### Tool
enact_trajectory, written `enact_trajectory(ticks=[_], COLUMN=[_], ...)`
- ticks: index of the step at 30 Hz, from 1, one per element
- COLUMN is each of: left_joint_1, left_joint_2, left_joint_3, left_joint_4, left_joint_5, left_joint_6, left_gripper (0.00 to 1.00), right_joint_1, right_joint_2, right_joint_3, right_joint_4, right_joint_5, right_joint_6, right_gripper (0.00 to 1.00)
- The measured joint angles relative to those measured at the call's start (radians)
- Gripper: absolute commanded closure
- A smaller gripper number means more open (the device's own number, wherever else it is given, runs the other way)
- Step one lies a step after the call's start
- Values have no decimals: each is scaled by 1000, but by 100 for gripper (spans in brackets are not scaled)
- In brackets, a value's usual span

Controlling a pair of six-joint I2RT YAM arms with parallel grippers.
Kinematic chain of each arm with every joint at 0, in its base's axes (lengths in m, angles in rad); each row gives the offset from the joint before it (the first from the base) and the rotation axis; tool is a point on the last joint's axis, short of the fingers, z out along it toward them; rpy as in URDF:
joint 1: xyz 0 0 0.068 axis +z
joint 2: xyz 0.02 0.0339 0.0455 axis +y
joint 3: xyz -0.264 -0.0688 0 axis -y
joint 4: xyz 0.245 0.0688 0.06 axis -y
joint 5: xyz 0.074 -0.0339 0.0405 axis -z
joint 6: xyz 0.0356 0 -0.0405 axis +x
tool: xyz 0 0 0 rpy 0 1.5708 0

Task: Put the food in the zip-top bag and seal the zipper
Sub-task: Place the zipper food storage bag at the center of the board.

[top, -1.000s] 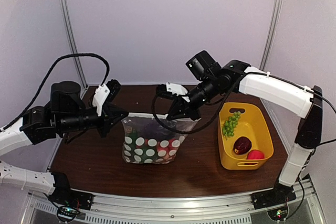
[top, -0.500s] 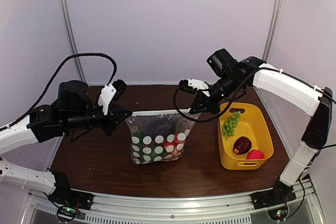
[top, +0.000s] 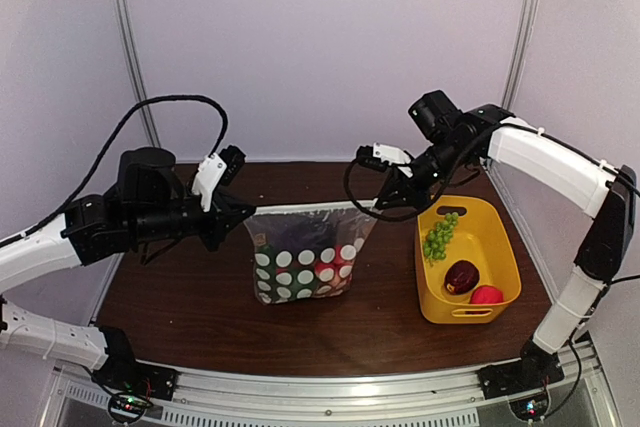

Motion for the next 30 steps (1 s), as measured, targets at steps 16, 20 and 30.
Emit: enact_trajectory(ticks=[16, 20, 30], left_joint_1=[105, 127, 115], left_joint_2=[362, 337, 124], left_joint_3=[282, 272, -56], left_joint_4=[129, 148, 63], left_joint_5=[-69, -25, 228], left_joint_6=[56, 58, -54], left_gripper=[100, 89, 23], right_joint_1=[-43, -47, 160], right_joint_2=[91, 22, -182], right_joint_3=[237, 108, -317], right_joint_4=[37, 81, 86], right_joint_5=[85, 83, 16], right_joint_6=[25, 1, -34], right_gripper=[100, 97, 40])
